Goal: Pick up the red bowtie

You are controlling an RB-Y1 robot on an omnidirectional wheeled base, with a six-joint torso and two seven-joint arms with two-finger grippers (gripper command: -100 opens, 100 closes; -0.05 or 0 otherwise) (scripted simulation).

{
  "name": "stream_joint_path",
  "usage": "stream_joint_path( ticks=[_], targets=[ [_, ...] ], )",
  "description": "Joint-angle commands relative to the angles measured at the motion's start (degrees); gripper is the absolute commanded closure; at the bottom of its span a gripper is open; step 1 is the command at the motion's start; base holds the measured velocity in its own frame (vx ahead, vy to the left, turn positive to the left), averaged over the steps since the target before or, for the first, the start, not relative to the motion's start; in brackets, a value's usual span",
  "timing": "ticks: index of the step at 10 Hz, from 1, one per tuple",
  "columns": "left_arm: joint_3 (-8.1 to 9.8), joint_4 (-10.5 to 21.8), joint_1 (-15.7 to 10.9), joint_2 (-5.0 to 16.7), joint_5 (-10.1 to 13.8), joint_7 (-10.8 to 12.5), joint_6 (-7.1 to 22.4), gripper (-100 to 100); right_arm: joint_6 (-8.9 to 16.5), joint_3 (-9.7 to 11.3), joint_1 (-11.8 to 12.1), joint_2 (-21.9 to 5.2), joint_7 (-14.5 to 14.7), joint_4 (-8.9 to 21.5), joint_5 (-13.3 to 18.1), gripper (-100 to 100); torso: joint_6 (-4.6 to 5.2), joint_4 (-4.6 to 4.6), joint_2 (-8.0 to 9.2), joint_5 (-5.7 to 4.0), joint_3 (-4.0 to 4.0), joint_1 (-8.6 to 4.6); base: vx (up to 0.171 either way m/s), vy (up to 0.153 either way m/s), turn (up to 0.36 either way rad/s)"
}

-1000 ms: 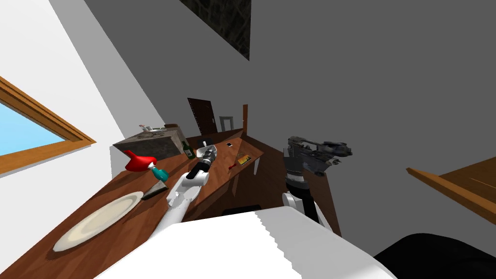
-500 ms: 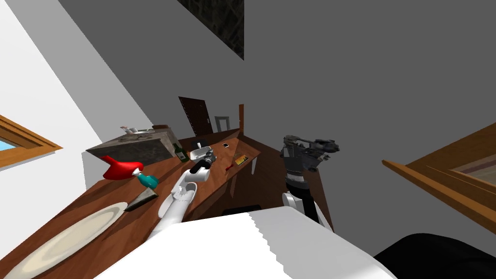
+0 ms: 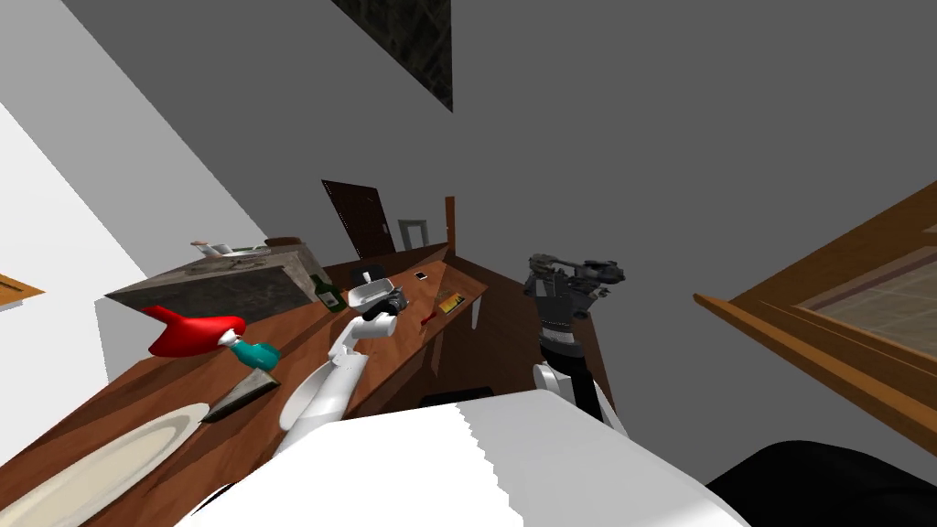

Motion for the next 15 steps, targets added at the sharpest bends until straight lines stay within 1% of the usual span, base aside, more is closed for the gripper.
stream_joint_path(
  ticks=[1, 2, 3, 4, 5, 6, 7, 8, 9, 10, 11, 12, 13, 14, 15],
  targets=[
    [0.27, 1.0, -0.9, -0.3, -0.1, 0.5, 2.6, -100, 0.0, 0.0, 0.0, 0.0, 0.0, 0.0, 0.0, 0, 0.0, 0.0, 0.0, 0.0, 0.0, 0.0, 0.012, -0.011, -0.086],
    [0.94, 3.5, -2.5, 0.1, 0.8, 1.3, 4.4, -100, 0.0, 0.0, 0.0, 0.0, 0.0, 0.0, 0.0, 0, -0.03, 0.0, 0.01, 0.0, 0.0, 0.0, 0.02, -0.015, -0.162],
    [0.94, 3.8, -2.5, 0.1, 0.8, 1.3, 5.7, -100, 0.0, 0.0, 0.0, 0.0, 0.0, 0.0, 0.0, 0, 0.0, 0.0, -0.02, -0.01, -0.01, -0.02, 0.021, -0.009, -0.06],
    [1.62, 5.7, -4.0, 0.6, 1.8, 2.2, 7.7, -100, 0.0, 0.0, 0.0, 0.0, 0.0, 0.0, 0.0, 0, -0.04, -0.01, -0.02, 0.0, -0.02, 0.0, 0.024, -0.015, -0.107],
    [1.62, 6.6, -4.0, 0.6, 1.8, 2.2, 8.8, -100, 0.0, 0.0, 0.0, 0.0, 0.0, 0.0, 0.0, 0, -0.02, -0.01, -0.04, -0.01, -0.02, -0.01, 0.021, -0.013, -0.083],
    [2.3, 8.6, -5.5, 1.2, 2.9, 3.0, 11.1, -100, 0.0, 0.0, 0.0, 0.0, 0.0, 0.0, 0.0, 0, -0.04, -0.01, -0.03, 0.0, -0.02, 0.0, 0.022, -0.016, -0.122],
    [2.3, 9.5, -5.5, 1.2, 2.9, 3.0, 11.7, -100, 0.0, 0.0, 0.0, 0.0, 0.0, 0.0, 0.0, 0, -0.02, -0.01, -0.04, -0.01, -0.02, -0.01, 0.024, -0.01, -0.067],
    [2.97, 11.2, -6.8, 1.8, 4.0, 3.8, 14.1, -100, 0.0, 0.0, 0.0, 0.0, 0.0, 0.0, 0.0, 0, -0.04, -0.01, -0.03, 0.0, -0.02, 0.0, 0.03, -0.021, -0.158],
    [2.97, 12.3, -6.8, 1.8, 4.0, 3.8, 14.4, -100, 0.0, 0.0, 0.0, 0.0, 0.0, 0.0, 0.0, 0, -0.01, -0.01, -0.06, -0.01, -0.03, -0.03, 0.023, -0.014, -0.056],
    [3.65, 14.6, -8.0, 2.4, 5.2, 4.5, 16.5, -100, 0.0, 0.0, 0.0, 0.0, 0.0, 0.0, 0.0, 0, -0.06, -0.01, -0.04, 0.0, -0.02, -0.01, 0.027, -0.016, -0.102],
    [3.65, 15.2, -8.0, 2.4, 5.2, 4.5, 17.1, -100, 0.0, 0.0, 0.0, 0.0, 0.0, 0.0, 0.0, 0, -0.03, -0.01, -0.05, -0.01, -0.03, -0.01, 0.027, -0.014, -0.058],
    [4.32, 17.2, -9.2, 3.1, 6.4, 5.3, 19.3, -100, 0.0, 0.0, 0.0, 0.0, 0.0, 0.0, 0.0, 0, -0.05, -0.01, -0.04, 0.0, -0.03, -0.01, 0.034, -0.021, -0.102],
    [4.32, 18.0, -9.2, 3.1, 6.4, 5.3, 19.6, -100, 0.0, 0.0, 0.0, 0.0, 0.0, 0.0, 0.0, 0, -0.03, -0.02, -0.07, -0.01, -0.04, -0.04, 0.031, -0.016, -0.054],
    [4.97, 20.5, -10.2, 3.7, 7.6, 6.0, 21.6, -100, 0.0, 0.0, 0.0, 0.0, 0.0, 0.0, 0.0, 0, -0.06, -0.02, -0.05, -0.01, -0.03, -0.02, 0.032, -0.021, -0.088],
    [4.97, 20.8, -10.2, 3.7, 7.6, 6.0, 21.9, -100, 0.0, 0.0, 0.0, 0.0, 0.0, 0.0, 0.0, 0, -0.04, -0.01, -0.06, -0.01, -0.03, -0.04, 0.024, -0.017, -0.056]
  ],
)
